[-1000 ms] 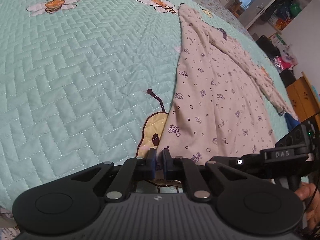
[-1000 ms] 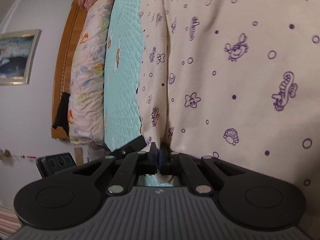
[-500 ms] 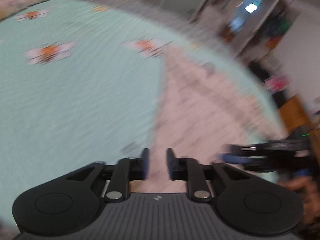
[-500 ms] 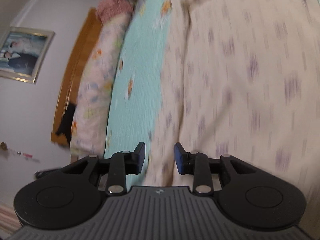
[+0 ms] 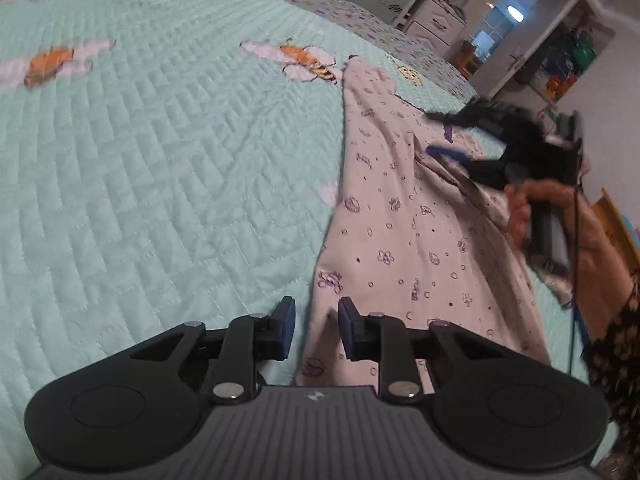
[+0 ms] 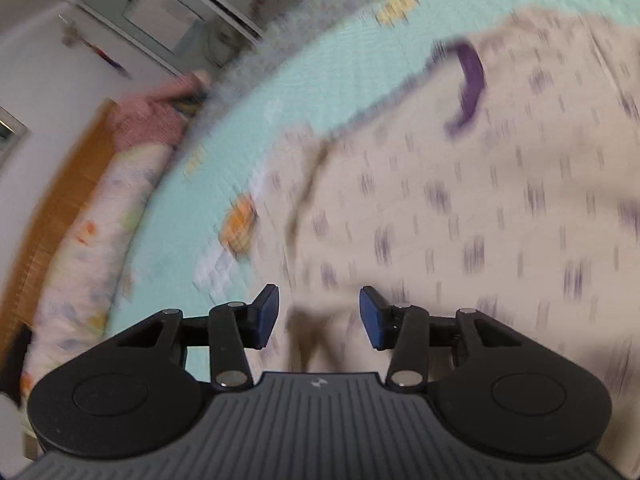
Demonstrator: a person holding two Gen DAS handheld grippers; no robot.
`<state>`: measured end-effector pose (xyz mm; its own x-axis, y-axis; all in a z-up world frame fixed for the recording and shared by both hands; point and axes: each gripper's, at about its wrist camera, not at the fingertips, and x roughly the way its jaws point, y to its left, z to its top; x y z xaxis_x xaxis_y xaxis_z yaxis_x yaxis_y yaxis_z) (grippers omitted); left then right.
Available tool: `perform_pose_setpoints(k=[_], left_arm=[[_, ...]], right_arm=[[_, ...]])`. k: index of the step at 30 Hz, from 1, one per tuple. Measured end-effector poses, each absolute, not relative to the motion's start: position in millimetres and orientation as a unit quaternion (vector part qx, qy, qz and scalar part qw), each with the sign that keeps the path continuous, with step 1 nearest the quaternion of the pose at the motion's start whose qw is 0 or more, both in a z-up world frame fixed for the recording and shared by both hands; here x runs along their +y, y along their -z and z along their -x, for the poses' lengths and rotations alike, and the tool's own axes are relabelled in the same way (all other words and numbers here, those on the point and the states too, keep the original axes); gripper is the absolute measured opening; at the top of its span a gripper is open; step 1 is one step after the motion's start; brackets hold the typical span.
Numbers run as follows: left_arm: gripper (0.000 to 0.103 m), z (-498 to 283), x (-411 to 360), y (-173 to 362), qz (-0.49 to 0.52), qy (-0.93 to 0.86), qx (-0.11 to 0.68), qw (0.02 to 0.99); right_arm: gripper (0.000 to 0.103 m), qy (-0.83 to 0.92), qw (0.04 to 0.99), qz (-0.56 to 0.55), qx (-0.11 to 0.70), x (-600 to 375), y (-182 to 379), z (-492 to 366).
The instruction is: Fold clothes
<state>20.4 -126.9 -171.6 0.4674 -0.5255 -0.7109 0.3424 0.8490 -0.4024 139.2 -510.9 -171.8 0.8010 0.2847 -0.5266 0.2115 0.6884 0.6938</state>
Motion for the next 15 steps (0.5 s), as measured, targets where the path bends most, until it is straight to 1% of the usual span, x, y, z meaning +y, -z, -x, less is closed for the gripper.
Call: perform_pose_setpoints(k=[1, 3, 4, 6, 15], left_arm=[[0.035, -20, -129, 168, 0.094, 0.255, 0.443, 0.854], [0.041, -24, -131, 166, 0.103, 0.267, 0.436, 0.853], [0.042, -26, -131, 167, 0.11, 0.275, 0.434, 0.851], [0.042, -28, -135, 171, 0.108, 0.28, 0.437, 0.848], [0.046, -26, -138, 179, 0.101, 0.293, 0.424, 0.851]], right_arm=[[0.047, -0.018, 0.879, -0.376, 0.292, -519, 163, -137], [0.048, -0.001, 0.912, -0.311, 0.268, -532, 148, -135], [0.049, 0.006, 0.923, -0.279, 0.265, -539, 145, -135], [0.05, 0.017, 0.928, -0.235, 0.288, -553, 148, -139], [0.05, -0.013, 0.933, -0.091, 0.349, -564, 176, -156]])
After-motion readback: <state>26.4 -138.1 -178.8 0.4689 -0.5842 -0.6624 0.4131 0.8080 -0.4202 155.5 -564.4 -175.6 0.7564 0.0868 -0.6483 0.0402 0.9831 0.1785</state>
